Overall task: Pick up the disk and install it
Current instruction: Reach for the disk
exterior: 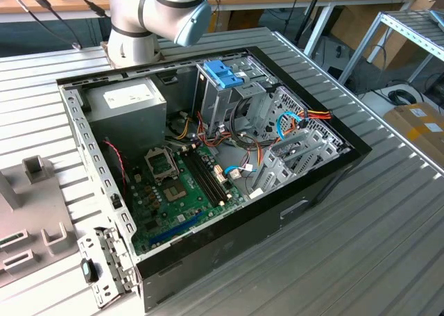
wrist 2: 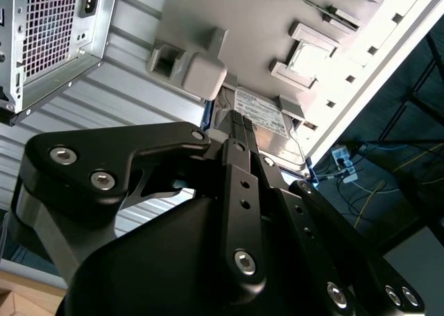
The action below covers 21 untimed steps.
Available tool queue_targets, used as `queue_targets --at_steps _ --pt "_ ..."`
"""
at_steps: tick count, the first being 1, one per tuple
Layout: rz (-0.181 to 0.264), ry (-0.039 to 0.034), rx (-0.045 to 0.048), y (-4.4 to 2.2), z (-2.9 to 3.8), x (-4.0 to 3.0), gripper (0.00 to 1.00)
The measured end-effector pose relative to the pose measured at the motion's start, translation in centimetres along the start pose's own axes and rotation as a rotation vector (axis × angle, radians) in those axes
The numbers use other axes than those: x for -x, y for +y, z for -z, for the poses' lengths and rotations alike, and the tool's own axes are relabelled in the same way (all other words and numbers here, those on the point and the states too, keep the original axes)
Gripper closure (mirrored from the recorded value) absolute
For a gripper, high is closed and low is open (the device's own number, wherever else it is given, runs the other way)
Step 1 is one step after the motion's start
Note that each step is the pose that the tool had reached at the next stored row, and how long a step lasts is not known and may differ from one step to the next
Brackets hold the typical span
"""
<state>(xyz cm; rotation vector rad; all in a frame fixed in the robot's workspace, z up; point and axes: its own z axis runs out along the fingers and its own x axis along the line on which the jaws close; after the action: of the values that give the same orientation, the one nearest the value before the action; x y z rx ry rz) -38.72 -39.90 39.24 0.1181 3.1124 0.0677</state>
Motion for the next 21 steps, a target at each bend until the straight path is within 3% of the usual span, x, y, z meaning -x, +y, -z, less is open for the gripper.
queue_targets --at_steps 21 --pt "0.0 0.0 0.0 -0.06 0.01 -0.78 0.89"
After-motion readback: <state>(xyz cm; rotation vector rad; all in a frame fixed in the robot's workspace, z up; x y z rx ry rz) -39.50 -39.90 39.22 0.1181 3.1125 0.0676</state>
